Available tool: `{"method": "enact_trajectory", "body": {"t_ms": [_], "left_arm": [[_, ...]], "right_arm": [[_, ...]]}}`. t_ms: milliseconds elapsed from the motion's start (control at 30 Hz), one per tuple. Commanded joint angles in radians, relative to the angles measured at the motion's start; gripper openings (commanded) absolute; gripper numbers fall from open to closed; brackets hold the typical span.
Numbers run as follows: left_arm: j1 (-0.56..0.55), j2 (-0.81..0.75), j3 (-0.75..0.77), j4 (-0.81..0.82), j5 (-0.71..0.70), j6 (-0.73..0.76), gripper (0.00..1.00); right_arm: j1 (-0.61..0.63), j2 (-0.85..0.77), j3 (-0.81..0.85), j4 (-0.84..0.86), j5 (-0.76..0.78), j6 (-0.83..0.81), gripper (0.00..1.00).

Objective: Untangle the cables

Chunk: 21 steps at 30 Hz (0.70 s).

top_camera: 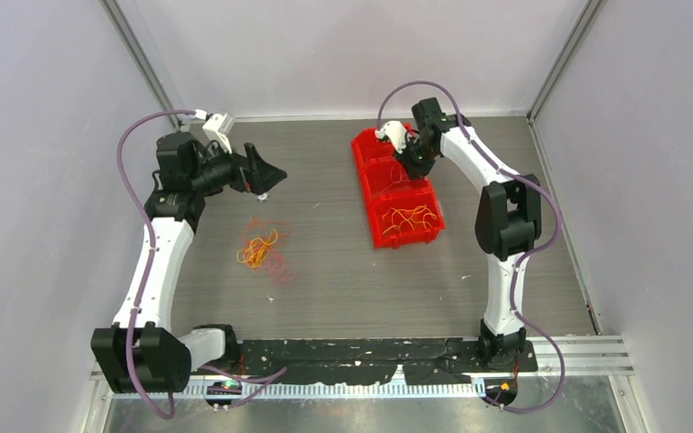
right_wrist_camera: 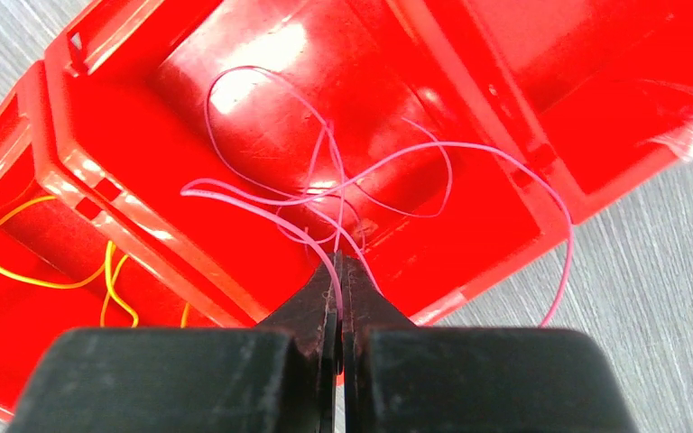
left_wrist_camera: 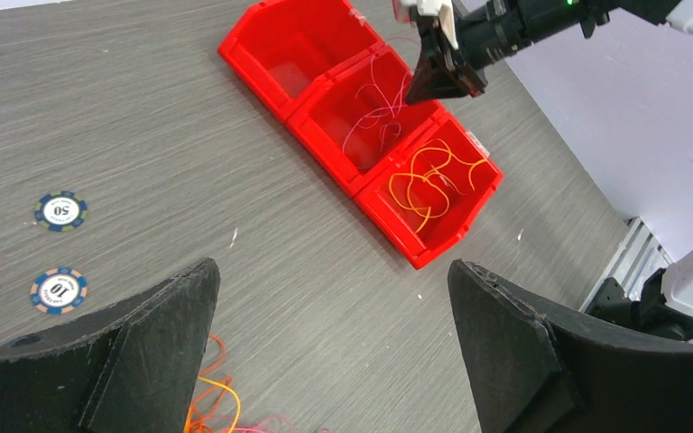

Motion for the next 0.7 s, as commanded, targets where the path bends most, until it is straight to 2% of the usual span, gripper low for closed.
{"method": "enact_trajectory", "body": {"t_ms": [0,367,433,467,667], "left_arm": [[0.023,0.007,-0.003,0.014,0.034,0.012,1.00],[0.057,0.024,-0.006,0.081,0.075,-0.030,1.00],[0.064,0.023,0.000,0.080,0.078,-0.031,1.00],[0.065,0.022,0.003,0.074,0.082,-0.030,0.99],[0.073,0.013,0.000,0.052,0.085,-0.014,1.00]], "right_arm": [[0.046,-0.027,-0.019,-0.026,0.053,-0.067,0.05],[0.070,0.125,0.146,-0.060,0.155,-0.036,0.06],[0.082,0.127,0.143,-0.045,0.171,-0.035,0.13],[0.090,0.122,0.140,-0.043,0.177,-0.035,0.22],[0.106,0.060,0.137,-0.042,0.165,-0.018,0.46]]}}
